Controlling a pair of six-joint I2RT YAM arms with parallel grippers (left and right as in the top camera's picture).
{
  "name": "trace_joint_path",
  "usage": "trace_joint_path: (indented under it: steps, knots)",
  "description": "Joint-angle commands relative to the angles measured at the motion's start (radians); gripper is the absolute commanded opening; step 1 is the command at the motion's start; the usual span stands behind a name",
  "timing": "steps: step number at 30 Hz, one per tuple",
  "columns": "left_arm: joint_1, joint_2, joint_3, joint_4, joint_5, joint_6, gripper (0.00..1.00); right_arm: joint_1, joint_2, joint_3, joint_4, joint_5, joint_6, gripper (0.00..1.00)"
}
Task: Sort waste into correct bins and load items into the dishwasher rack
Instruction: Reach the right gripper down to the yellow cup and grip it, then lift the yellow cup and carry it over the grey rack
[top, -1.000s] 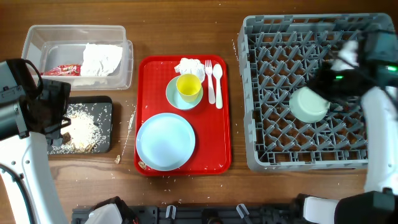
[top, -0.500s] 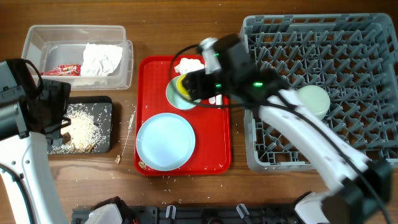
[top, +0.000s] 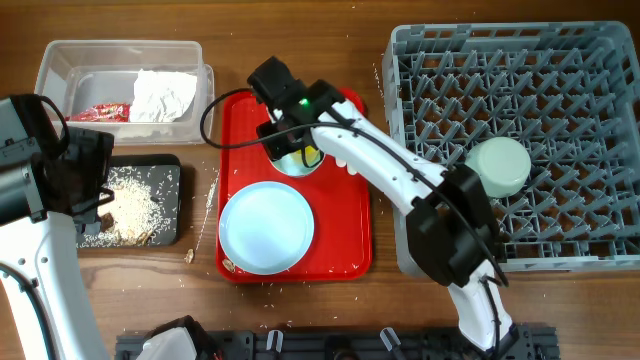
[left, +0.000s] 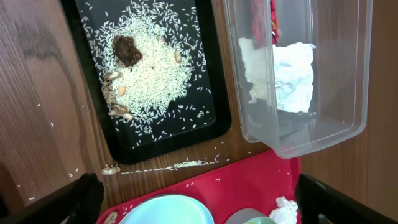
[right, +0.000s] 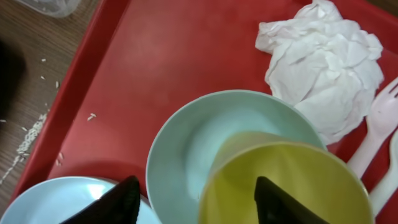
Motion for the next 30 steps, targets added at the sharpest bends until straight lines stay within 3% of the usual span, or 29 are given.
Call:
trace_joint_path:
  steps: [1, 8, 12, 14, 16, 23, 26, 30]
  knots:
    - [0.004, 0.002, 0.012, 0.000, 0.000, -0.005, 1.00, 0.034, 0.019, 0.018, 0.014, 0.142, 0.032, 0.49]
    - [0.004, 0.002, 0.012, 0.000, 0.000, -0.005, 1.00, 0.044, 0.045, 0.016, 0.003, 0.195, 0.058, 0.27]
    - [0.004, 0.002, 0.012, 0.000, 0.000, -0.005, 1.00, 0.048, 0.045, 0.016, 0.002, 0.170, 0.058, 0.23]
    - [0.004, 0.002, 0.012, 0.000, 0.000, -0.005, 1.00, 0.048, 0.045, 0.016, 0.001, 0.162, 0.058, 0.11]
    - [0.004, 0.002, 0.012, 0.000, 0.000, -0.005, 1.00, 0.048, 0.043, 0.021, 0.002, 0.135, 0.058, 0.06]
    - [0.004, 0.002, 0.012, 0.000, 0.000, -0.005, 1.00, 0.020, -0.061, 0.112, -0.078, 0.098, 0.101, 0.04]
    - [0.004, 0.002, 0.012, 0.000, 0.000, -0.005, 1.00, -0.054, -0.199, 0.124, -0.133, 0.066, 0.109, 0.04]
    - [0.004, 0.002, 0.012, 0.000, 0.000, -0.005, 1.00, -0.255, -0.380, 0.123, -0.229, -0.055, 0.106, 0.04]
